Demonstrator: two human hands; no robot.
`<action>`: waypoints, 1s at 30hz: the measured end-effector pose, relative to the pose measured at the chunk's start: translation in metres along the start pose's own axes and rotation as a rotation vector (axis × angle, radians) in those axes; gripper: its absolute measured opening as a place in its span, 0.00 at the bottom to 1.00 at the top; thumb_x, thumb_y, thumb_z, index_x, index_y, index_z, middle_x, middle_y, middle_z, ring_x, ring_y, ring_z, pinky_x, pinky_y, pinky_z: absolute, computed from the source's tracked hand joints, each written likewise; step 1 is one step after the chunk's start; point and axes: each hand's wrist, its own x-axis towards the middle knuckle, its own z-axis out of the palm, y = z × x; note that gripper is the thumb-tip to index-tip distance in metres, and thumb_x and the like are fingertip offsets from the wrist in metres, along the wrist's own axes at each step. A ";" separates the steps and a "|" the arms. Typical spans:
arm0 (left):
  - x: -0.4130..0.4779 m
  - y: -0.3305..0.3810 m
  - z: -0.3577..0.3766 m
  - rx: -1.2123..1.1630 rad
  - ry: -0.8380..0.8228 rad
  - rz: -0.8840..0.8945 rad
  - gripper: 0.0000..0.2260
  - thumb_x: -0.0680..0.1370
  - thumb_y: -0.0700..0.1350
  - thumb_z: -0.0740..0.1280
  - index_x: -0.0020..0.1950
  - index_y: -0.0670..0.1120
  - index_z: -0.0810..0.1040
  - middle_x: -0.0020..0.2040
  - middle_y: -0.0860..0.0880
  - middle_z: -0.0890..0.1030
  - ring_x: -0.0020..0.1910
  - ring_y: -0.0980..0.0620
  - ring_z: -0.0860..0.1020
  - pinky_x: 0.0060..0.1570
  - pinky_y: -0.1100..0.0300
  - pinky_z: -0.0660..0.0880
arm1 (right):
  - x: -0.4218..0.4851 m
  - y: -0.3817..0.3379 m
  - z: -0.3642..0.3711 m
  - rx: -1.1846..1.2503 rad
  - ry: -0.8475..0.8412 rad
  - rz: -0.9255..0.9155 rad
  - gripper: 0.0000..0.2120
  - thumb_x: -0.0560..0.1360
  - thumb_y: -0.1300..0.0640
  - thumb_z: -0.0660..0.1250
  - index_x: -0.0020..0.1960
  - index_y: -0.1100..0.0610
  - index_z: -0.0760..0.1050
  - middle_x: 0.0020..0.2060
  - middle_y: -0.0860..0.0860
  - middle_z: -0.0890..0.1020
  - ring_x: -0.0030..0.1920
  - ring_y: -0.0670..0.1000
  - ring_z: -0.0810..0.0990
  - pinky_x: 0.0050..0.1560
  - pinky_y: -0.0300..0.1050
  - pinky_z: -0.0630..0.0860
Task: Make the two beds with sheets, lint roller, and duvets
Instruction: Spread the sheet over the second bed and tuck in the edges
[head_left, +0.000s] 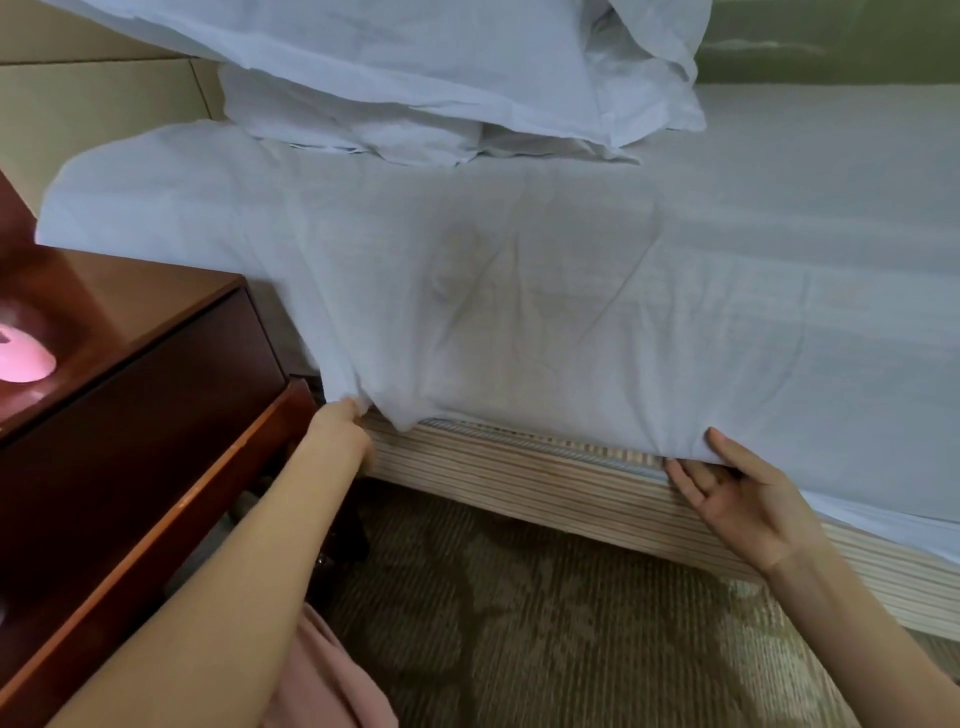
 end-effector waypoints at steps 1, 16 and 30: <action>-0.001 -0.001 0.001 -0.036 -0.003 0.009 0.05 0.76 0.40 0.67 0.46 0.48 0.81 0.38 0.58 0.76 0.40 0.64 0.78 0.40 0.70 0.74 | 0.000 0.000 0.000 -0.003 0.002 0.002 0.39 0.38 0.60 0.85 0.48 0.54 0.78 0.49 0.51 0.84 0.54 0.50 0.82 0.54 0.51 0.78; 0.002 -0.014 0.042 -0.227 0.090 0.418 0.08 0.76 0.33 0.60 0.45 0.34 0.78 0.41 0.42 0.82 0.32 0.49 0.80 0.24 0.64 0.74 | -0.003 0.001 -0.002 -0.040 -0.007 0.029 0.26 0.45 0.61 0.83 0.41 0.54 0.81 0.50 0.51 0.83 0.54 0.49 0.82 0.52 0.54 0.79; 0.025 0.018 0.037 1.543 0.188 0.858 0.22 0.80 0.45 0.61 0.74 0.44 0.63 0.75 0.45 0.61 0.75 0.47 0.59 0.72 0.51 0.61 | -0.002 0.001 -0.005 -0.063 -0.012 0.018 0.34 0.42 0.59 0.85 0.47 0.53 0.78 0.53 0.51 0.83 0.57 0.51 0.81 0.53 0.53 0.78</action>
